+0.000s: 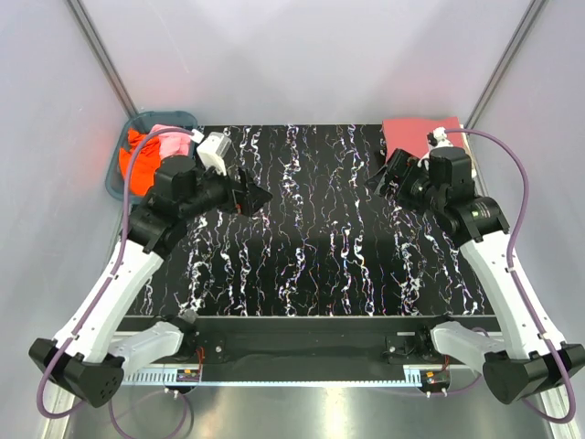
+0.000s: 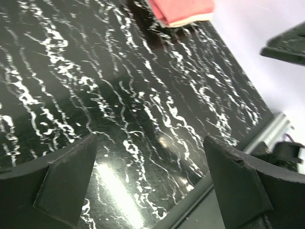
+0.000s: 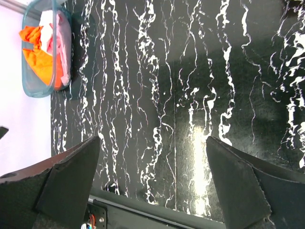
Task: Fold and stack the t-shirts
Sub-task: Grab the tshirt from the pile
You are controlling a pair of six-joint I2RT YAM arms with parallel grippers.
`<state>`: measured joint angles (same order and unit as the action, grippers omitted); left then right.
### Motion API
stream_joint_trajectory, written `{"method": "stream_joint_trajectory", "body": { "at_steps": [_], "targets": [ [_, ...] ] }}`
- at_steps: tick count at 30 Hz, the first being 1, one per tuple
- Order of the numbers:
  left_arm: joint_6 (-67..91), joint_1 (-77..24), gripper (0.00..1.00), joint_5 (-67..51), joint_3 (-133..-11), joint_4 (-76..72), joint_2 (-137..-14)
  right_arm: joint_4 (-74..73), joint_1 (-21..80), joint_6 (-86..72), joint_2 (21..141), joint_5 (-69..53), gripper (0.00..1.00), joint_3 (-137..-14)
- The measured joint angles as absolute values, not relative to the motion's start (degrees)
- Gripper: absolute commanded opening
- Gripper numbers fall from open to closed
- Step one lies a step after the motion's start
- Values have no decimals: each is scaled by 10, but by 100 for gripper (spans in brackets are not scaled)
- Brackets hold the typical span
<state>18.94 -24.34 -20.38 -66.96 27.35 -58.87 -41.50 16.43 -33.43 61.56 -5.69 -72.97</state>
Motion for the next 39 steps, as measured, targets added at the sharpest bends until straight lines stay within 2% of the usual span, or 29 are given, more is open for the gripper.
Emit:
{"method": "stream_joint_trajectory", "body": {
  "at_steps": [4, 11, 15, 18, 20, 25, 27, 29, 31, 33, 39],
  "targets": [
    [176, -244, 99, -138, -680, 276, -619, -414, 164, -337, 629, -70, 100, -730],
    [145, -198, 97, 17, -782, 291, -761, -407, 164, -333, 640, -69, 100, -724],
    [147, -71, 91, 66, -866, 284, -887, -383, 164, -332, 623, -51, 100, -701],
    [144, -7, 91, 83, -921, 287, -977, -369, 164, -332, 609, -44, 100, -688],
    [140, 24, 84, 96, -959, 300, -1034, -359, 164, -332, 598, -37, 100, -678],
    [134, 53, 79, 108, -1068, 316, -1165, -340, 164, -318, 593, -20, 100, -675],
    [133, 55, 73, 116, -1110, 319, -1214, -338, 164, -311, 593, -8, 100, -675],
    [128, 56, 70, 123, -1162, 326, -1266, -336, 164, -307, 594, 0, 99, -675],
    [125, 58, 60, 133, -1208, 333, -1311, -336, 164, -304, 599, 5, 99, -675],
    [125, 60, 56, 141, -1244, 334, -1351, -336, 164, -303, 606, 6, 99, -675],
    [125, 78, 58, 146, -1283, 345, -1398, -335, 164, -302, 633, 9, 99, -675]
  ]
}}
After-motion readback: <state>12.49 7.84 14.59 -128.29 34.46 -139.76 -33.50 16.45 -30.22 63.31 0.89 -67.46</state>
